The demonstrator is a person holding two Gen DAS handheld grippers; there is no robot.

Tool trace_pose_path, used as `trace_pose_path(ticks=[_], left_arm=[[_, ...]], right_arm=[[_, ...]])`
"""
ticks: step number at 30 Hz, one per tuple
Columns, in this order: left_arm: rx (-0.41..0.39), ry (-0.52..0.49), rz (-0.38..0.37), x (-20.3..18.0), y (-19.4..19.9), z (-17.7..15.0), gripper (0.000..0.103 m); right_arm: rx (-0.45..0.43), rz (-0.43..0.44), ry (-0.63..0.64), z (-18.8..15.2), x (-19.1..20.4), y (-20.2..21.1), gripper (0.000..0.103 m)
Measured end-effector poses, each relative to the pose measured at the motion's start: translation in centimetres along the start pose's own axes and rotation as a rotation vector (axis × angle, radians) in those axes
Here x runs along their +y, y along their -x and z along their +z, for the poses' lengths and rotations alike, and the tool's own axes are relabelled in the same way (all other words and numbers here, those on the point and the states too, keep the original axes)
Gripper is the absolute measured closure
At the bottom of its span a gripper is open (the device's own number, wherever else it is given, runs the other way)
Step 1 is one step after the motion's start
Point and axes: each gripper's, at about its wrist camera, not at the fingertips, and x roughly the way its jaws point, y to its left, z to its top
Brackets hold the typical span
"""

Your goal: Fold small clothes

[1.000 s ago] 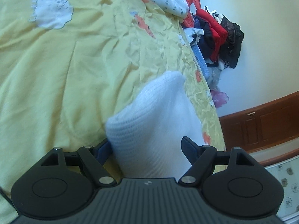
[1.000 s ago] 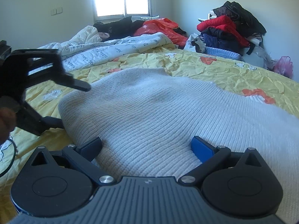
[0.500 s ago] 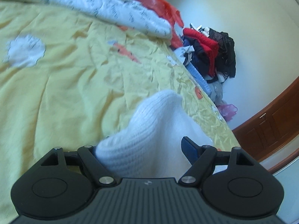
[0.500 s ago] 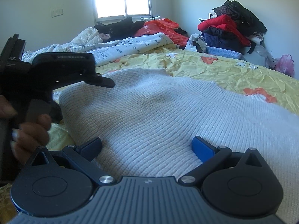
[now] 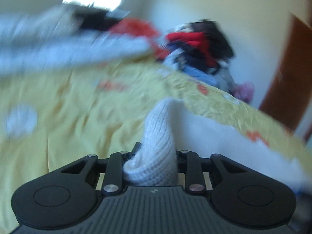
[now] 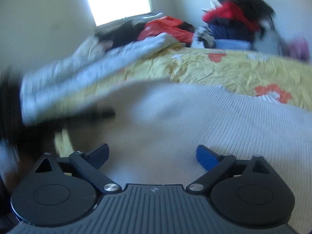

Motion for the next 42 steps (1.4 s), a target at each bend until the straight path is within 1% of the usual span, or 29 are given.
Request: trace_pose_path(ticks=[1,2,3,6,9,11,12,14,15,17,19,21,22,23,24,27,29,34,37,39,42], left_arm=[[-0.018,-0.049,0.003,-0.7,0.3,-0.2,0.077],[-0.038,-0.108,0.015,-1.5,0.6,-0.4,0.077],[-0.056,-0.166,0.033,-2.3,0.8,-0.7,0.077],[-0.099,-0.346,0.092,-4.5,1.1,-1.7,0.078],[-0.134,-0.470,0.124,-6.1,1.3,-2.5,0.078],[-0.137,-0.498,0.130,-6.4,1.4,-2.7,0.077],[-0.138,-0.507,0.131,-6.5,1.4,-2.8,0.078],[-0.147,-0.535,0.134,-6.8,1.6,-3.0,0.078],[-0.155,-0.553,0.135,-7.0,1.7,-3.2,0.077],[-0.161,-0.589,0.136,-7.4,1.9,-3.5,0.077],[-0.148,-0.600,0.141,-7.5,1.8,-3.6,0.078],[-0.137,-0.602,0.144,-7.3,1.7,-3.4,0.078],[-0.138,-0.604,0.141,-7.3,1.8,-3.3,0.078],[-0.142,-0.611,0.137,-7.5,2.0,-3.3,0.078],[-0.150,-0.618,0.130,-7.8,2.3,-3.3,0.078],[-0.190,-0.645,0.101,-9.3,3.4,-3.2,0.077],[-0.221,-0.659,0.066,-10.6,4.5,-3.0,0.077],[-0.283,-0.679,-0.066,-15.5,7.1,-2.5,0.077],[-0.292,-0.703,-0.155,-19.2,7.8,-3.0,0.077],[-0.309,-0.743,-0.210,-21.9,8.3,-4.0,0.077],[-0.314,-0.794,-0.291,-25.3,8.7,-5.7,0.077]], right_arm=[[-0.012,0.021,-0.069,1.6,-0.7,0.2,0.007],[-0.006,0.035,-0.127,3.3,-1.2,-0.1,0.005],[0.026,0.047,-0.164,5.0,-1.5,-0.8,0.005],[0.186,0.078,-0.200,9.9,-1.0,-4.6,0.006],[0.321,0.117,-0.174,12.8,0.9,-9.3,0.008],[0.426,0.118,-0.132,13.6,2.8,-12.3,0.008],[0.481,0.111,-0.105,13.7,3.7,-13.8,0.010],[0.564,0.069,-0.062,13.6,5.2,-16.6,0.012],[0.602,0.047,-0.049,13.4,5.7,-17.8,0.015],[0.641,0.007,-0.008,13.2,6.5,-19.6,0.019],[0.659,-0.031,0.061,12.6,7.2,-20.5,0.029],[0.658,-0.060,0.144,12.5,7.3,-20.3,0.053],[0.648,-0.059,0.155,12.5,7.0,-19.7,0.060],[0.641,-0.042,0.158,12.9,6.3,-19.1,0.072],[0.635,-0.017,0.153,13.2,5.5,-18.3,0.076],[0.587,0.054,0.112,14.4,2.7,-15.3,0.078],[0.549,0.081,0.105,15.1,1.3,-12.9,0.079],[0.437,0.115,0.076,16.5,-3.6,-5.1,0.079],[0.391,0.079,0.045,16.3,-7.6,-0.7,0.079],[0.376,0.048,0.012,15.5,-10.5,1.9,0.079],[0.349,0.010,-0.058,13.8,-14.9,5.4,0.079]])
